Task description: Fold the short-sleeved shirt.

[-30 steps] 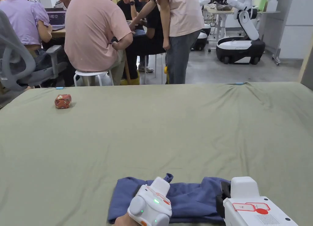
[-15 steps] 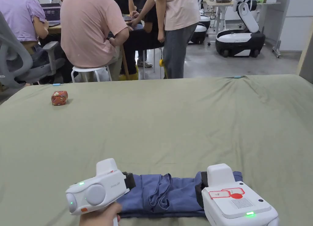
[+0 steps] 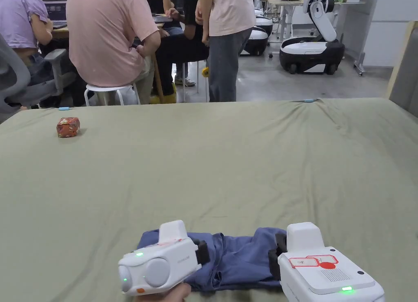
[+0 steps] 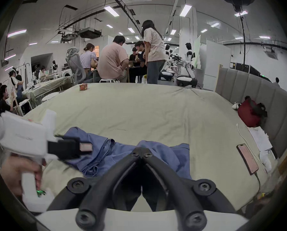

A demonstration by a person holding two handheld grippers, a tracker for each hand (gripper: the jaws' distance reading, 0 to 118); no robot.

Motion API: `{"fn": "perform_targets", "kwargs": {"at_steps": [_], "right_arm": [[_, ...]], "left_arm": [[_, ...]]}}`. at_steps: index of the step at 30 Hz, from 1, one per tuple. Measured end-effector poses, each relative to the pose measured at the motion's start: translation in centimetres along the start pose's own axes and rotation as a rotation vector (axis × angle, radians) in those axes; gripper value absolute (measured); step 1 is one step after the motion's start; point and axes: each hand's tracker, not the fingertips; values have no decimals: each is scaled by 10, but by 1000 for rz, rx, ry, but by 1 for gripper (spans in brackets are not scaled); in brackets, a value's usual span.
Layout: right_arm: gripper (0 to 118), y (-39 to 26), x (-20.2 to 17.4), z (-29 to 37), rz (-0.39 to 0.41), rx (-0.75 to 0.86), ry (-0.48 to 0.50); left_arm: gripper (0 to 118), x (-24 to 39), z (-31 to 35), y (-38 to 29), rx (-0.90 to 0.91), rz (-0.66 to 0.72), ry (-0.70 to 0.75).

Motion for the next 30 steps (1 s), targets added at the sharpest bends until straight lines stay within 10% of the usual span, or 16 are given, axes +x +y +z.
{"fn": "perform_targets", "kwargs": {"at_steps": [6,7,9,17,19,20,30], "right_arm": [[0,4,-24,-9,5,7,59],[0,4,-28,-10,5,3,66],[0,4,-31,-13,10,2,73],[0,7,-35,-18,40,-9,73],[0,8,-35,-19,35,-11,82],[0,8,-32,-19,29,-13,85],[0,9,-15,-16,25,-15,39]], "left_arm": [[6,-66,52,19,144,92,106],[30,-84,50,16,143,161,96],[118,-111,40,9,74,269,62],[109,-151,-1,-24,136,628,-168],[66,-148,-15,-29,133,779,-326],[18,-147,-24,-33,124,824,-327],[12,-168,44,-2,389,599,102]]}}
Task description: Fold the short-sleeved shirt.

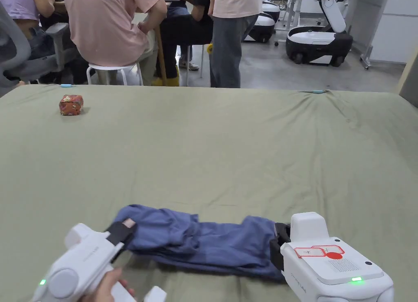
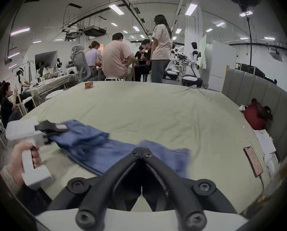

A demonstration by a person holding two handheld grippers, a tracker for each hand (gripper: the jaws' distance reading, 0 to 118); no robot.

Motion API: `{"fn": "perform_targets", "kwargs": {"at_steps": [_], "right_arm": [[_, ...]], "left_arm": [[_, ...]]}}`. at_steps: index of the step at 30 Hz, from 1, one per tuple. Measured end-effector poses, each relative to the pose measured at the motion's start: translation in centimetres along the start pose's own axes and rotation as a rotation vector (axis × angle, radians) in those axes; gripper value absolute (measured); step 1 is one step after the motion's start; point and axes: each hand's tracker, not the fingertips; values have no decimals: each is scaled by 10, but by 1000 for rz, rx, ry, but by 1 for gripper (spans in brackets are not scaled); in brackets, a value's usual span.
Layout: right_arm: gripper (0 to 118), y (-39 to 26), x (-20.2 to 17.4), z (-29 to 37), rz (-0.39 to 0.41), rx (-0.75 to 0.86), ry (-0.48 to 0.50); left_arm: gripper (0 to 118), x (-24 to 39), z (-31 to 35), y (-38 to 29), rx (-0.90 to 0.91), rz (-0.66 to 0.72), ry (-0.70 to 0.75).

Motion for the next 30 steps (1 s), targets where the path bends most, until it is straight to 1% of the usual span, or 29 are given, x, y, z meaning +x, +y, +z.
{"fn": "perform_targets", "kwargs": {"at_steps": [1,3,4,7,10,14,16,20,21,22,23,24,26,27,28,29,30], "right_arm": [[0,-1,0,0,1,-1,-2],[0,-4,3,1,-4,-1,-4],[0,-5,3,1,-8,-2,0],[0,-11,9,1,-18,-8,-6],[0,-16,19,5,-36,-14,-16],[0,-21,36,18,-49,-11,-40],[0,-24,46,25,-64,-13,-45],[0,-30,62,36,-69,-14,-69],[0,-31,64,38,-71,-12,-71],[0,-32,67,40,-77,-10,-71],[0,-33,69,42,-84,-9,-67],[0,-33,69,43,-87,-10,-61],[0,-35,69,45,-83,-5,-55],[0,-36,69,45,-84,-5,-49],[0,-36,68,45,-88,-7,-41],[0,-37,65,44,-91,-8,-31],[0,-38,66,44,-92,-7,-26]], "left_arm": [[12,1,7,15,33,-52,45],[12,4,20,37,79,-119,72],[12,11,26,42,97,-175,82],[12,52,38,31,115,-400,33],[12,106,39,-12,94,-631,-55],[11,167,29,-99,18,-988,-177],[11,182,21,-140,-30,-1105,-165],[11,182,-6,-202,-167,-1308,-78],[15,177,-13,-208,-189,-1332,-64],[26,173,-17,-208,-218,-1303,-78],[49,171,-17,-205,-248,-1265,-95],[64,173,-13,-198,-260,-1220,-125],[77,185,5,-175,-202,-1091,-187],[92,191,13,-161,-177,-1039,-222],[100,195,21,-146,-165,-973,-275],[100,200,31,-129,-153,-906,-316],[100,198,33,-116,-138,-854,-323]]}}
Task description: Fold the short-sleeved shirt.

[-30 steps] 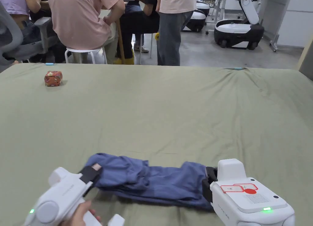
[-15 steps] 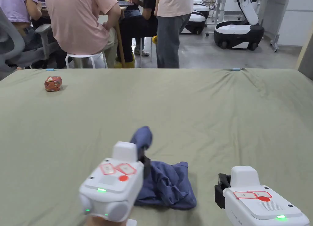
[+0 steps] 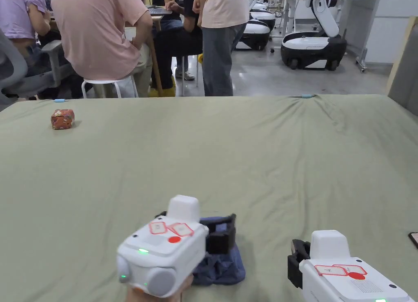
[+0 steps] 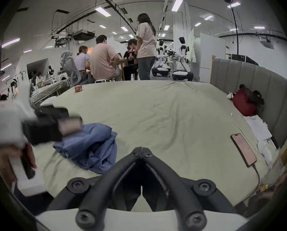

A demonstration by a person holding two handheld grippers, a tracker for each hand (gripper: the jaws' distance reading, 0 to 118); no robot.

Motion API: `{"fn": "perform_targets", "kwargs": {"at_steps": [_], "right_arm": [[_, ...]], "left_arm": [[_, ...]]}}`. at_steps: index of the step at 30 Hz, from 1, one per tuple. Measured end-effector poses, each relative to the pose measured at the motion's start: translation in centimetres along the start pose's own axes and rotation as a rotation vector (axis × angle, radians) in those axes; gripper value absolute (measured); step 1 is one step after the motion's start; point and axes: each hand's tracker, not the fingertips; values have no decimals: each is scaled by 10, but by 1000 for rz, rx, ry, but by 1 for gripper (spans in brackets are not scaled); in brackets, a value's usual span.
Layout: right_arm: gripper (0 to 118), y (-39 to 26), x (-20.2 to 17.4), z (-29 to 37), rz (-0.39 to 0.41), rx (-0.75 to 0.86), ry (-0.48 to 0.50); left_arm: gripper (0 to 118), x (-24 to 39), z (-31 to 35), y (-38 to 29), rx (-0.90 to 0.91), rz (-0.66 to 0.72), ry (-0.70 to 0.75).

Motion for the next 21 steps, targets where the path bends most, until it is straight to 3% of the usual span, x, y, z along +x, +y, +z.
{"fn": "perform_targets", "kwargs": {"at_steps": [3,4,5,7,8,12,15,21], "right_arm": [[0,-3,-5,-3,-7,-7,14],[0,-3,-3,-7,-14,-14,23],[0,-4,-5,-8,-15,-17,25],[0,-5,-11,-9,-8,-22,31],[0,-4,-9,-12,-8,-25,36],[0,-1,-11,-19,-6,-35,43],[0,1,-15,-22,0,-43,44],[0,5,-9,-23,20,-57,36]], "left_arm": [[99,-38,1,4,-26,235,29],[94,-50,-4,-1,-58,307,18],[75,-58,-8,-9,-94,340,11],[13,-62,-15,-23,-145,354,5],[0,-59,-19,-30,-175,352,21],[0,-38,-36,-53,-240,413,-176],[0,-15,-58,-70,-313,353,-162],[0,-21,-81,-88,-364,408,-134]]}}
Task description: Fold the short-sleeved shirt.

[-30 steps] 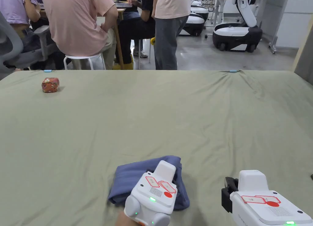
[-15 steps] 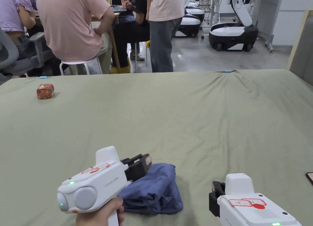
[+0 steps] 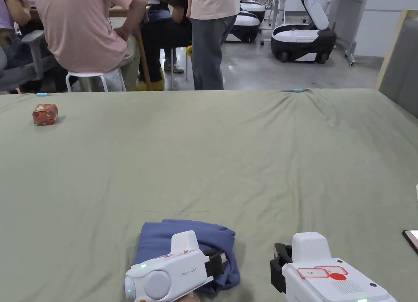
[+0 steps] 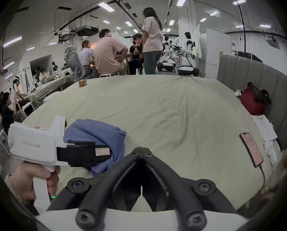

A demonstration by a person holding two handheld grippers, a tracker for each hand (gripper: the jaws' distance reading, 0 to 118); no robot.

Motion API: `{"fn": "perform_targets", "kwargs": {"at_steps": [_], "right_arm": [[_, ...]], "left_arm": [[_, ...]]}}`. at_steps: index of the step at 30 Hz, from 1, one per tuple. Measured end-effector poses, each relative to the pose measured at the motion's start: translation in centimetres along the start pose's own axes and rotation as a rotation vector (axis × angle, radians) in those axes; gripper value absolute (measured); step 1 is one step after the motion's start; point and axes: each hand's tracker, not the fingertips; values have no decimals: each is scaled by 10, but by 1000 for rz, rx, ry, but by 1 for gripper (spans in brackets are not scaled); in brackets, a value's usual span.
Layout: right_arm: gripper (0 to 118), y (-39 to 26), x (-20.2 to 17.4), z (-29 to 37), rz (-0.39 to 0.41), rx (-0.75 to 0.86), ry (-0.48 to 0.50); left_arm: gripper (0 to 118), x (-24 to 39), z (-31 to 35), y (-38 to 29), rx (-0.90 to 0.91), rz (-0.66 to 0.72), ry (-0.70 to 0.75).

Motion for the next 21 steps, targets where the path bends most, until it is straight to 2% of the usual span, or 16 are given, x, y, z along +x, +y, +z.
{"fn": "perform_targets", "kwargs": {"at_steps": [5,7,9,11,12,13,14,15,16,18,19,21], "right_arm": [[0,12,-9,-25,-22,-23,49],[0,19,-20,-42,-29,-34,122],[0,24,-34,-60,-64,-48,194],[0,26,-37,-83,-174,-86,318],[0,25,-39,-93,-227,-105,364],[0,21,-41,-104,-253,-129,379],[0,18,-45,-113,-234,-153,368],[0,16,-42,-121,-221,-174,354],[0,11,-39,-129,-200,-213,309],[0,3,-38,-139,-159,-264,166],[0,1,-33,-143,-126,-275,108],[0,0,-29,-143,-131,-241,116]], "left_arm": [[0,-7,52,17,99,-34,-36],[0,-24,84,25,168,-7,-5],[0,-47,110,29,217,29,26],[1,-78,129,32,233,84,54],[12,-92,136,31,230,119,49],[36,-107,141,30,205,169,30],[81,-121,142,30,184,227,4],[108,-130,142,27,164,262,-23],[118,-138,141,25,160,286,-66],[112,-149,135,22,172,334,-133],[112,-153,126,21,160,371,-164],[112,-158,103,20,103,425,-227]]}}
